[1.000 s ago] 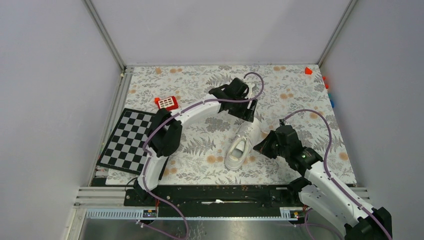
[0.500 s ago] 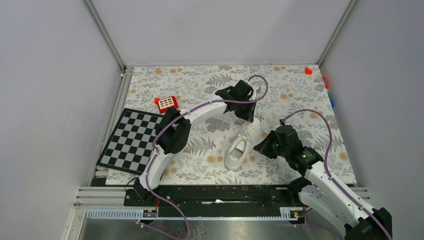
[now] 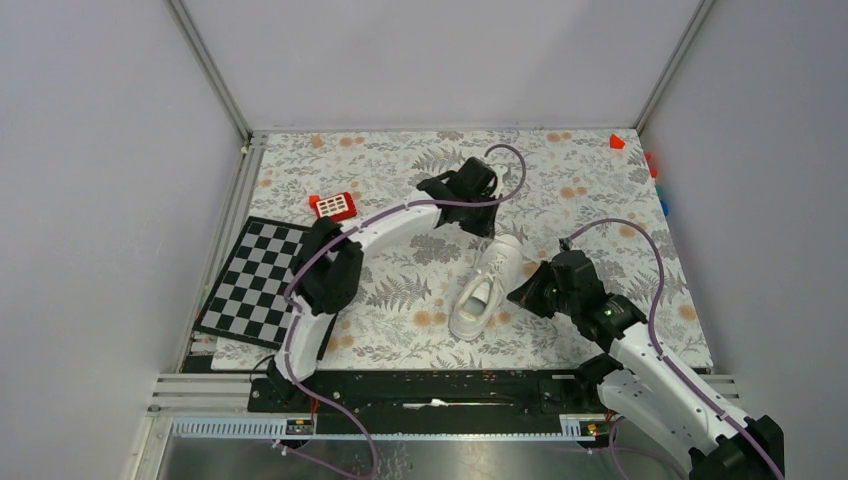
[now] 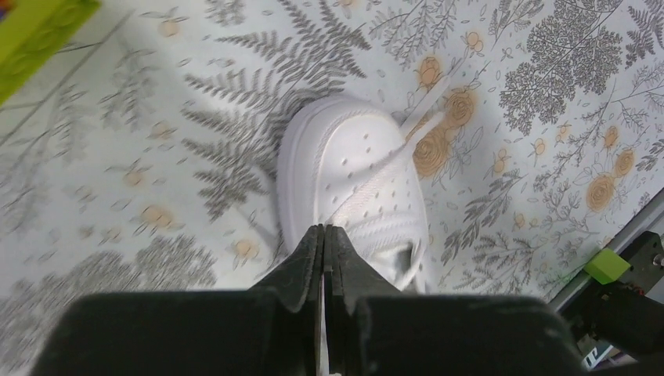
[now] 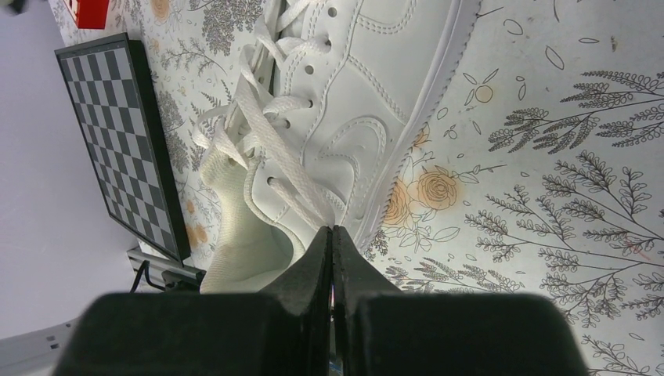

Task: Tie the shoes
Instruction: Pick up the shoelace at the center of the board.

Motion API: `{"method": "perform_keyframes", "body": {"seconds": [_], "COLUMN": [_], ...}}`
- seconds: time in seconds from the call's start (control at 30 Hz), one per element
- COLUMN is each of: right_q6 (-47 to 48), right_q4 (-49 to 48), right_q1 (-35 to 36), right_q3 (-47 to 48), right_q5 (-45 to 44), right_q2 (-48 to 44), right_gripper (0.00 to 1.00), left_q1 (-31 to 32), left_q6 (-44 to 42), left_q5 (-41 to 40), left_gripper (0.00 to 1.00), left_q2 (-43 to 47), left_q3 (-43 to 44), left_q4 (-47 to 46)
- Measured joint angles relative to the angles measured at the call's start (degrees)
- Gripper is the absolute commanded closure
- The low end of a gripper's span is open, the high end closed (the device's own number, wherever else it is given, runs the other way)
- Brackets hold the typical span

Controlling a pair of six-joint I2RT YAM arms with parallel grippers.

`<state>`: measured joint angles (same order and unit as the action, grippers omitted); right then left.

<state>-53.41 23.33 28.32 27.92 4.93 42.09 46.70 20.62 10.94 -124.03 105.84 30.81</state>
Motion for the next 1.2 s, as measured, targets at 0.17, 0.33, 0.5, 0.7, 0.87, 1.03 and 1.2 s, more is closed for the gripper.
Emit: {"method": "perform_keyframes", "body": {"seconds": [0.17, 0.33, 0.5, 0.7, 0.87, 1.03, 1.2], "right_q6": [0.0, 0.0, 0.9, 5.1, 7.6, 8.0, 6.4], "right_q4": [0.4, 0.5, 2.1, 7.0, 6.8, 6.2, 5.8], "right_q1": [0.0, 0.0, 0.0, -1.2, -6.0, -12.8, -16.3], "right_q3": [0.0, 0.0, 0.7, 7.7, 12.4, 13.4, 15.8], "right_q5": [-1.0, -1.4, -2.9, -8.7, -9.9, -8.6, -7.6], "right_q2": [-0.6, -0.6, 0.3, 2.0, 6.8, 16.0, 27.1], "right_gripper": [1.0, 0.92, 0.47, 0.35, 0.45, 0.53, 0.53], "left_q1": [-2.9, -8.2, -9.0, -9.0, -9.7, -10.2, -10.3], "left_q6": [1.3, 3.7, 6.5, 9.4, 9.7, 9.4, 9.4], "left_q5": [-3.0, -5.4, -7.2, -10.6, -13.3, -14.1, -13.8], "left_gripper": [1.0, 1.0, 1.0, 1.0, 1.0, 1.0, 1.0], "left_q2": [11.6, 27.0, 37.1, 40.3, 43.1, 44.5, 44.5], "left_q3": [-9.2, -21.4, -35.5, -45.1, -45.3, -44.3, -44.0], "left_q4": [-0.9, -3.1, -4.2, -1.6, -0.6, -0.2, 0.0]}}
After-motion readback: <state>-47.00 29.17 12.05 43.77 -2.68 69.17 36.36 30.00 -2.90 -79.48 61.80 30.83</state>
